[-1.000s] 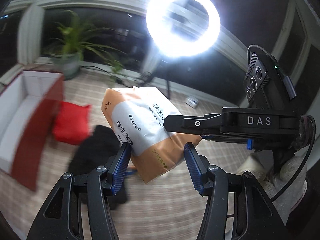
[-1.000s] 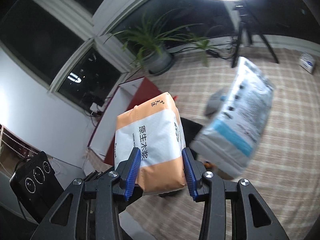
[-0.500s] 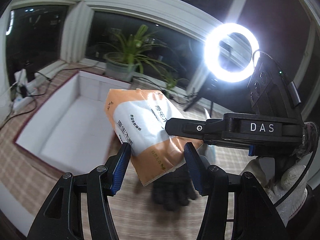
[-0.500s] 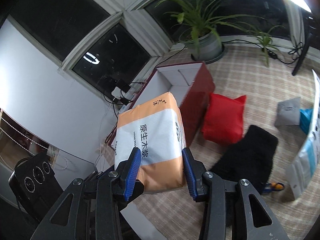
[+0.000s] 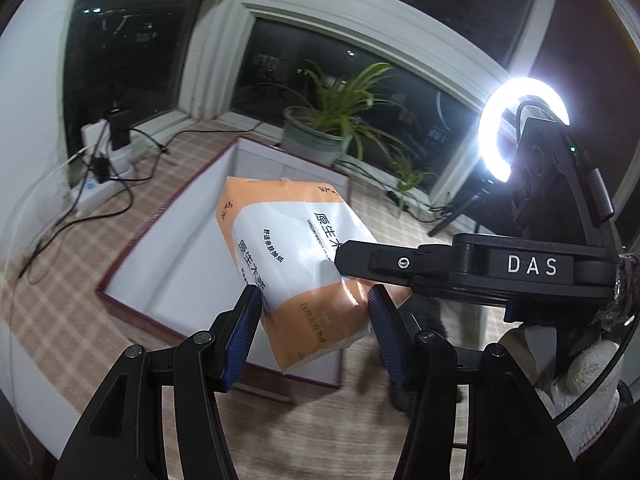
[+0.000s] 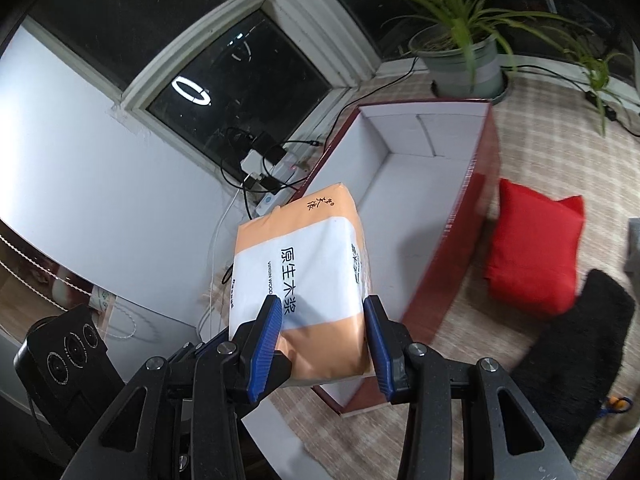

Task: Organize soft objects

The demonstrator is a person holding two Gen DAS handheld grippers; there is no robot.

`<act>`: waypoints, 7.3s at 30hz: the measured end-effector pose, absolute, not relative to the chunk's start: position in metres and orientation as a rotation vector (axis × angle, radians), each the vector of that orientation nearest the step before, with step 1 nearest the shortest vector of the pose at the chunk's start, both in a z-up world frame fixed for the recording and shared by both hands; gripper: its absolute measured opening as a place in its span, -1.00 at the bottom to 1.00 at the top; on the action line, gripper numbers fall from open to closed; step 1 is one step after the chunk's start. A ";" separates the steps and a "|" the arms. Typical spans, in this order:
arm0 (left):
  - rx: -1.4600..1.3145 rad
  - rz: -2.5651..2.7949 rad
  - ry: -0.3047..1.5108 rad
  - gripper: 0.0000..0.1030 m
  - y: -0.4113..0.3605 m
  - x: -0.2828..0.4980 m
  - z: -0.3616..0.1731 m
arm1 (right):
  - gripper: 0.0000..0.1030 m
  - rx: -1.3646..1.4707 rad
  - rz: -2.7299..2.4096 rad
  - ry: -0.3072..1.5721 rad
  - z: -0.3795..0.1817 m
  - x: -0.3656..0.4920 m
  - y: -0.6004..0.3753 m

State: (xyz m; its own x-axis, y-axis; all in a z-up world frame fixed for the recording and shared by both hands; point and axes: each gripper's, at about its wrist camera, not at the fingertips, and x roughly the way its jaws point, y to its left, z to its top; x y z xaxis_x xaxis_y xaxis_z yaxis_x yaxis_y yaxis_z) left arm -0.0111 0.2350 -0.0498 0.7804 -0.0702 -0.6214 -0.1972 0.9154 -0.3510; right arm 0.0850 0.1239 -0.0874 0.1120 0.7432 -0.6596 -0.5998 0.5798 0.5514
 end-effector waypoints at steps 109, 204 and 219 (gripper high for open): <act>-0.351 -0.332 0.854 0.07 -0.008 0.080 -0.067 | -0.09 0.143 0.269 1.186 -0.136 0.180 -0.298; -0.456 -0.473 1.080 -0.31 -0.090 0.166 -0.121 | -0.53 0.550 0.506 1.115 -0.144 0.187 -0.313; -0.555 -0.348 0.904 -0.31 0.039 0.121 -0.067 | -0.55 0.455 0.686 1.027 -0.077 0.171 -0.164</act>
